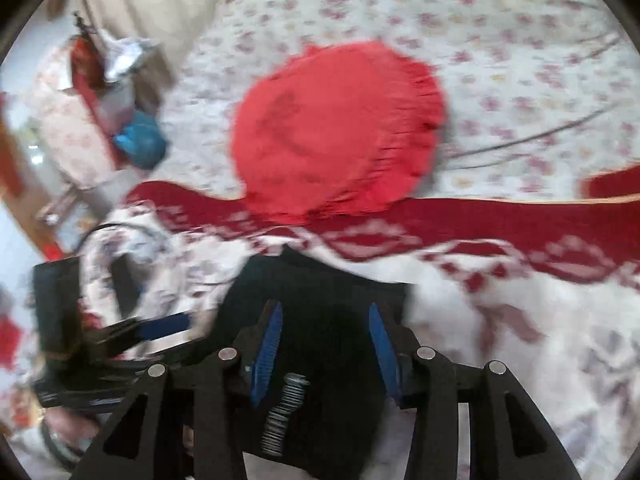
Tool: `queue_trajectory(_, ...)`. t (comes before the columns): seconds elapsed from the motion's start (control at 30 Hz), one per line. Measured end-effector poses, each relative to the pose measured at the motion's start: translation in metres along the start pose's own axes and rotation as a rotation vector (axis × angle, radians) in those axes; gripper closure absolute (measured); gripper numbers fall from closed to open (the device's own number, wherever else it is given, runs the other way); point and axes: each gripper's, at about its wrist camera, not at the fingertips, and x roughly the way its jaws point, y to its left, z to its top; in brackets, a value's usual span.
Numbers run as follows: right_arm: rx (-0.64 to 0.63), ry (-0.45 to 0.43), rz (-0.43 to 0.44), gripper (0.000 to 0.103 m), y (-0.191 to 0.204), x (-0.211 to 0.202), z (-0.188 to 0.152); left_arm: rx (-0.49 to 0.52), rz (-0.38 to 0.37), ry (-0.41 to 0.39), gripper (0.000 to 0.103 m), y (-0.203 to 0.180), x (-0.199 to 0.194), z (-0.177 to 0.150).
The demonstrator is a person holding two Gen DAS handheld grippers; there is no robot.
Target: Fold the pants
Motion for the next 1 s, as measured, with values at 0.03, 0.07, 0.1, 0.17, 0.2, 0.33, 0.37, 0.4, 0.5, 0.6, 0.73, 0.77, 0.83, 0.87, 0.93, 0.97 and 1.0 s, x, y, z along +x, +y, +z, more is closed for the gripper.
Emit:
queue_trajectory(0.03, -0.016, 0.013, 0.009, 0.061, 0.005, 0.011, 0.001, -0.006, 0.007, 0.004, 0.033, 0.001, 0.006, 0.004)
queue_trajectory(0.07, -0.034, 0.02, -0.001, 0.063, 0.009, 0.02, 0.001, -0.008, 0.018, 0.006, 0.033, 0.001, 0.01, 0.007)
queue_trajectory(0.1, -0.048, 0.03, -0.016, 0.065, 0.011, 0.029, 0.001, -0.016, 0.039, 0.012, 0.033, 0.003, 0.016, 0.011)
queue_trajectory(0.17, -0.036, 0.066, -0.032, 0.067, 0.006, 0.05, 0.0, -0.034, 0.052, 0.028, 0.033, 0.006, 0.027, 0.016)
queue_trajectory(0.2, -0.038, 0.079, -0.047, 0.068, 0.002, 0.059, -0.001, -0.045, 0.064, 0.043, 0.033, 0.009, 0.034, 0.018)
queue_trajectory(0.33, -0.076, 0.115, -0.115, 0.071, -0.007, 0.082, -0.002, -0.059, 0.077, 0.08, 0.033, 0.012, 0.056, 0.02)
queue_trajectory(0.37, -0.091, 0.115, -0.126, 0.071, -0.007, 0.084, -0.002, -0.056, 0.08, 0.08, 0.033, 0.011, 0.058, 0.021)
queue_trajectory(0.4, -0.102, 0.114, -0.135, 0.072, -0.008, 0.086, -0.002, -0.051, 0.084, 0.077, 0.033, 0.01, 0.06, 0.021)
queue_trajectory(0.5, -0.068, 0.108, -0.108, 0.071, -0.017, 0.088, 0.0, -0.048, 0.091, 0.074, 0.033, 0.007, 0.062, 0.023)
queue_trajectory(0.6, -0.014, 0.096, -0.052, 0.071, -0.021, 0.075, 0.0, -0.047, 0.096, 0.073, 0.033, 0.006, 0.057, 0.022)
queue_trajectory(0.73, -0.052, 0.081, -0.054, 0.071, -0.006, 0.045, -0.006, -0.029, 0.112, 0.059, 0.033, 0.003, 0.043, 0.017)
queue_trajectory(0.77, -0.076, 0.082, -0.06, 0.071, -0.001, 0.037, -0.009, -0.027, 0.109, 0.052, 0.033, 0.001, 0.037, 0.015)
queue_trajectory(0.83, -0.111, 0.075, -0.058, 0.071, 0.009, 0.022, -0.017, -0.023, 0.107, 0.044, 0.033, -0.001, 0.029, 0.009)
queue_trajectory(0.87, -0.118, 0.074, -0.056, 0.07, 0.012, 0.017, -0.022, -0.023, 0.107, 0.042, 0.033, -0.002, 0.026, 0.007)
queue_trajectory(0.93, -0.13, 0.083, -0.08, 0.07, 0.015, 0.011, -0.033, -0.026, 0.1, 0.037, 0.033, -0.005, 0.018, -0.001)
queue_trajectory(0.97, -0.138, 0.093, -0.099, 0.07, 0.015, 0.012, -0.04, -0.025, 0.097, 0.037, 0.033, -0.006, 0.016, -0.006)
queue_trajectory(1.0, -0.14, 0.107, -0.113, 0.07, 0.014, 0.013, -0.046, -0.022, 0.095, 0.038, 0.033, -0.008, 0.015, -0.01)
